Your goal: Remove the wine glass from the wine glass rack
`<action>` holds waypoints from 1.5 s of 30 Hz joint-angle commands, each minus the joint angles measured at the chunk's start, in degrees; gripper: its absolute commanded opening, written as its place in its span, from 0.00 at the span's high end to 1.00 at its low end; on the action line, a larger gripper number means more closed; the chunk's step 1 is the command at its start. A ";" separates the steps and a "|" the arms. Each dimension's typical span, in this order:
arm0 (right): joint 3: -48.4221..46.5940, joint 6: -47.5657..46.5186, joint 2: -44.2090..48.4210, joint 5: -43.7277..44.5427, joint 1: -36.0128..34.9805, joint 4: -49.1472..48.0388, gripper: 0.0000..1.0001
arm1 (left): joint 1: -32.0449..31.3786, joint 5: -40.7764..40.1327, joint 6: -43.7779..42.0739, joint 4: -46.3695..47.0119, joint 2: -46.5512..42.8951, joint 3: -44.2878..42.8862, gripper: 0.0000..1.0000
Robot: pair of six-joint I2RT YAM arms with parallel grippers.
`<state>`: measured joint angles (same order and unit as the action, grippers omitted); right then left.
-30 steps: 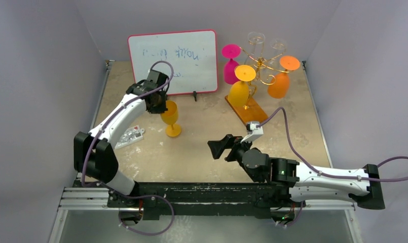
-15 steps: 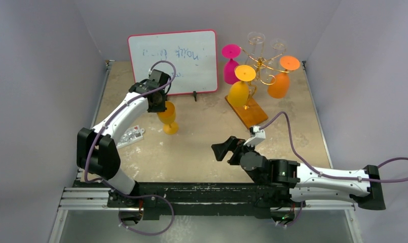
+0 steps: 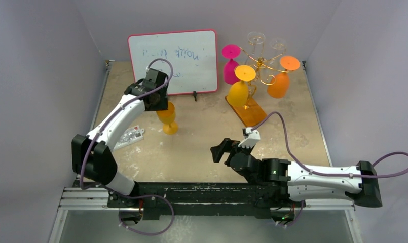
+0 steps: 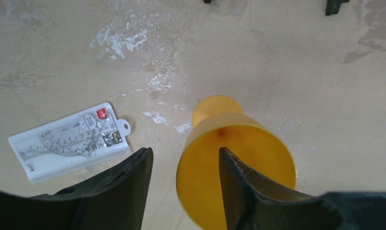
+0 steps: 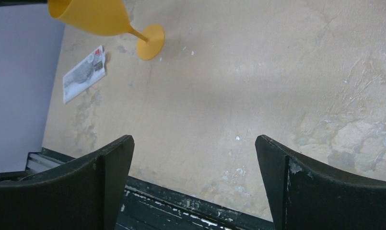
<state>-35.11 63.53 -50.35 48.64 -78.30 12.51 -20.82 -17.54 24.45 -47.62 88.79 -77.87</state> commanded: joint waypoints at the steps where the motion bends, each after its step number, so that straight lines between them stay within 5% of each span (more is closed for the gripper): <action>1: -3.12 -2.34 -1.43 1.61 0.07 -0.50 0.00 | -0.25 -1.16 1.16 3.45 -8.09 1.32 0.44; 9: -2.67 -21.70 -2.86 -6.77 0.04 -14.01 0.00 | -0.21 -6.86 3.35 10.56 -24.08 10.94 0.36; 14: -8.67 -25.61 -5.21 -6.61 0.01 -12.53 0.00 | -0.22 -13.21 4.34 10.71 -32.10 16.41 0.33; 20: -23.77 -38.48 -9.09 -24.48 0.08 -14.48 0.00 | -0.23 -14.47 6.40 9.37 -36.75 19.19 0.31; 26: -35.93 -24.55 -22.60 -20.35 10.61 8.72 0.00 | -0.21 -15.00 7.05 7.40 -37.07 18.38 0.31; 32: -23.29 -11.73 -23.45 -25.62 15.46 8.10 0.00 | -0.23 -15.06 7.41 5.69 -38.77 16.20 0.30; 39: -1.95 4.85 -6.66 -31.78 26.06 1.13 0.00 | -0.23 -15.68 7.75 5.60 -40.05 15.63 0.30; 45: 4.26 4.21 10.11 -33.65 38.24 3.16 0.02 | -0.19 -14.95 8.11 5.43 -39.72 15.84 0.29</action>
<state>-30.85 65.08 -46.89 16.27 -44.82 17.04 -20.82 -31.97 31.16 -42.92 49.28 -60.10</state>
